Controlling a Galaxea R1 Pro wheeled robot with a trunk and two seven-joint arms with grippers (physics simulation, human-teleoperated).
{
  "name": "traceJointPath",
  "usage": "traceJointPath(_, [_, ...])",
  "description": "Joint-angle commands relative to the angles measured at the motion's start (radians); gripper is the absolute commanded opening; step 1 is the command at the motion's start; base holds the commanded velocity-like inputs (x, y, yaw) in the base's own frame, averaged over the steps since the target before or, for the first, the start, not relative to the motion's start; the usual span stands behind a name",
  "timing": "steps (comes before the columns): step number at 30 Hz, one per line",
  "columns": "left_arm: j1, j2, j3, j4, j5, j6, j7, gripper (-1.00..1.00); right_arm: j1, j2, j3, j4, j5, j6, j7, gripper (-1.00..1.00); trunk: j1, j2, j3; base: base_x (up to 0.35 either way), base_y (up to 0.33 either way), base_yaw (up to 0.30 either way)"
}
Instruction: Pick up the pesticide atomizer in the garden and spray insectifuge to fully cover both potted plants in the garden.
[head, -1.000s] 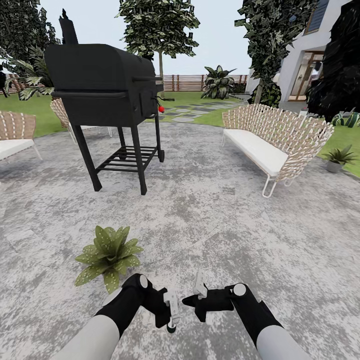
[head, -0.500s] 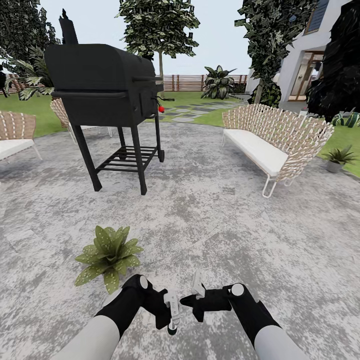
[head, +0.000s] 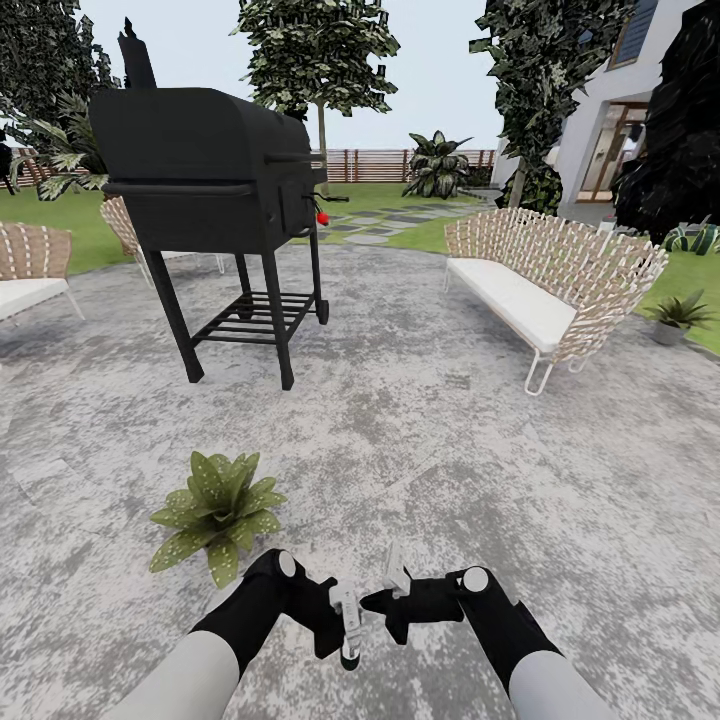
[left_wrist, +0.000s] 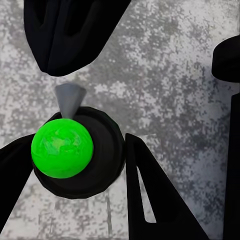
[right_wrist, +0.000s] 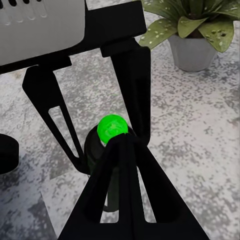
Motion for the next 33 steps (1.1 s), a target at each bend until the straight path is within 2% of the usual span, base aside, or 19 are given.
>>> traceJointPath(1, [0.000, 0.000, -0.001, -0.002, -0.001, 0.009, -0.004, -1.00, -0.001, 0.002, -0.008, -0.001, 0.010, -0.008, 0.005, -1.00, 0.000, 0.000, -0.001, 0.000, 0.000, 0.000])
traceJointPath(24, [0.000, 0.000, -0.001, -0.002, 0.006, 0.006, -0.005, -1.00, -0.001, 0.002, -0.008, 0.000, 0.010, -0.008, 0.005, -1.00, 0.000, 0.000, -0.001, 0.000, 0.000, 0.000])
traceJointPath(29, [0.000, 0.000, -0.001, -0.002, 0.034, 0.006, -0.031, -1.00, -0.001, 0.002, -0.009, 0.000, 0.010, -0.008, 0.005, -1.00, 0.000, 0.000, -0.001, 0.000, 0.000, 0.000])
traceJointPath(33, [0.000, 0.000, -0.001, -0.002, 0.039, 0.006, -0.042, -1.00, -0.001, 0.002, -0.008, 0.000, 0.010, -0.008, 0.005, -1.00, 0.000, 0.000, -0.001, 0.000, 0.000, 0.000])
